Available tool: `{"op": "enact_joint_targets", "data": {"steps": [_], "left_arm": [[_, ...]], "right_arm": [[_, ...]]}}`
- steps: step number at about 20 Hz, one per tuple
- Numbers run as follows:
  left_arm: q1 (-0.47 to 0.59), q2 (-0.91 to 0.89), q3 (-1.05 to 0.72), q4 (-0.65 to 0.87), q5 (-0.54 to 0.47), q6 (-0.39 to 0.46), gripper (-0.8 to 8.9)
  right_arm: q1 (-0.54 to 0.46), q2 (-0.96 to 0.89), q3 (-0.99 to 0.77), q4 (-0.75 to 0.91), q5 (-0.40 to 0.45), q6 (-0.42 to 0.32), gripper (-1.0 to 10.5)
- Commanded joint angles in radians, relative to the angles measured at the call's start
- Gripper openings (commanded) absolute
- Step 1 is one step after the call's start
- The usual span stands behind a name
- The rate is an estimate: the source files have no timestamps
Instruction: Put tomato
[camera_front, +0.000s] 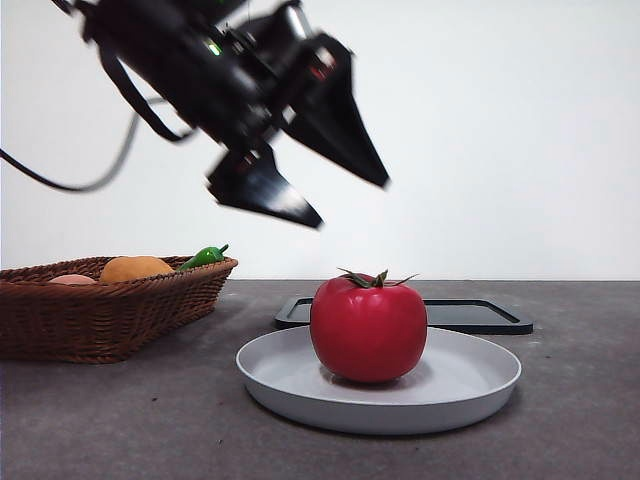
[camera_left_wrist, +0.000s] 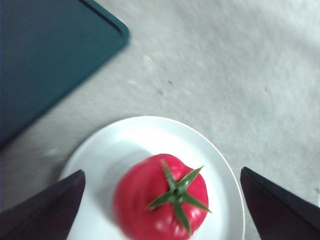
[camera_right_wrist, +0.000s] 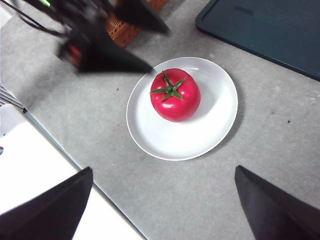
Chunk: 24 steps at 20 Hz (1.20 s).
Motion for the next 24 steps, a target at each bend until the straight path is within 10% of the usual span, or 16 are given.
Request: {"op": "enact_joint_targets", "data": {"steps": [1, 11, 24], "left_arm": [[0.031, -0.067, 0.020, -0.044, -0.002, -0.012, 4.98], [0.308, -0.413, 0.020, -0.510, -0.001, 0.024, 4.98], [0.310, -0.555, 0.020, -0.741, 0.007, 0.032, 4.97]], "right_arm": [[0.005, 0.008, 0.018, 0.012, 0.000, -0.007, 4.5], [0.005, 0.043, 0.018, 0.069, 0.000, -0.007, 4.5], [0.112, 0.267, 0.018, 0.185, -0.002, -0.003, 4.5]]}}
